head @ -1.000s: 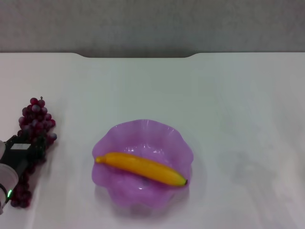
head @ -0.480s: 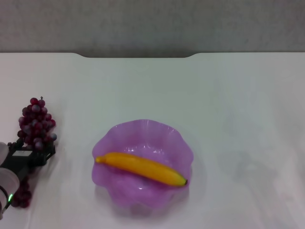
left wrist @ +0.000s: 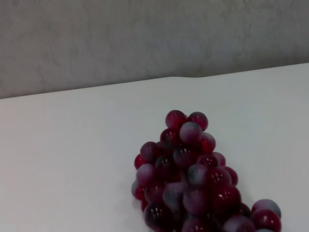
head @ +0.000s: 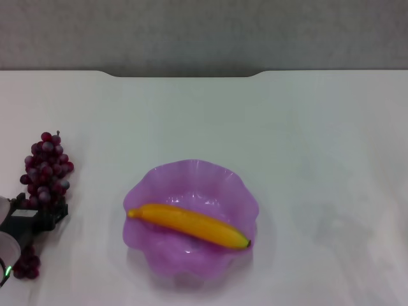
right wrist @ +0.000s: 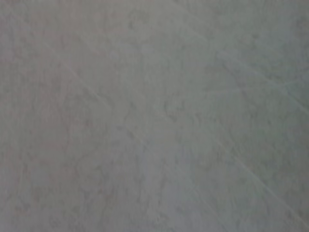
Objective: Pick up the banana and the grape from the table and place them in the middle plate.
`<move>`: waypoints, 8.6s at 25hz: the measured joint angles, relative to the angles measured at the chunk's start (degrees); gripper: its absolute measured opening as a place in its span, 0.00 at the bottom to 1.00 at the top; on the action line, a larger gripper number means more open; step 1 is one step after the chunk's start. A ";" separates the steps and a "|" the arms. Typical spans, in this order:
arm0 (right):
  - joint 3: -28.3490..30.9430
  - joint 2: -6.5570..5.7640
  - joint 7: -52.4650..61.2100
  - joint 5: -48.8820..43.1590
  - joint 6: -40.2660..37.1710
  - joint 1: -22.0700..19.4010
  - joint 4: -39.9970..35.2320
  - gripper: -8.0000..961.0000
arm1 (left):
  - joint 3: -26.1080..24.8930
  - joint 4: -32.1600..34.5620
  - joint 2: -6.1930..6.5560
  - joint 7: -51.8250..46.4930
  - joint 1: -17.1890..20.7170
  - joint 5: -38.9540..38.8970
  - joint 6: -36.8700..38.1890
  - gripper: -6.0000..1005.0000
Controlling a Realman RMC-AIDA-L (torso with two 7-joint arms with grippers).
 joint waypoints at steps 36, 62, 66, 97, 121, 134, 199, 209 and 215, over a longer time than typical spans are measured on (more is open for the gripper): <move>-0.18 -0.05 0.79 0.00 0.05 0.32 0.01 0.01 | 0.24 -0.17 -0.20 3.63 -0.13 0.18 -0.27 0.44; -0.85 -0.05 0.79 0.00 0.16 0.55 0.01 0.01 | -1.88 -0.56 -0.29 2.94 -0.31 -0.50 0.57 0.40; -0.88 -0.05 0.79 0.00 0.16 0.63 0.01 0.01 | -1.88 -1.69 -0.17 2.94 -0.07 -0.50 0.57 0.40; -2.40 -0.05 0.79 0.00 1.58 1.37 0.00 0.01 | -1.12 -4.41 0.03 -9.77 5.53 1.06 18.78 0.36; -3.69 -0.13 0.79 0.00 4.55 1.95 -0.07 0.01 | 9.04 -4.13 1.61 -13.45 2.96 24.90 55.27 0.34; -3.70 -0.14 0.79 0.00 4.77 2.42 -0.19 0.01 | 20.90 -2.11 -0.39 -10.77 -5.23 24.97 39.59 0.34; -4.40 -0.13 0.79 0.00 8.84 2.78 -0.83 0.01 | 1.27 -1.69 -0.30 -8.62 6.68 6.27 41.40 0.40; -4.39 -0.13 0.79 0.00 11.89 3.24 -0.88 0.01 | 1.16 1.38 -0.17 -8.08 4.81 -8.76 32.61 0.06; -4.39 -0.13 0.79 0.00 12.04 3.30 -0.88 0.01 | 1.11 2.37 -0.10 -8.09 4.23 -12.11 30.01 0.03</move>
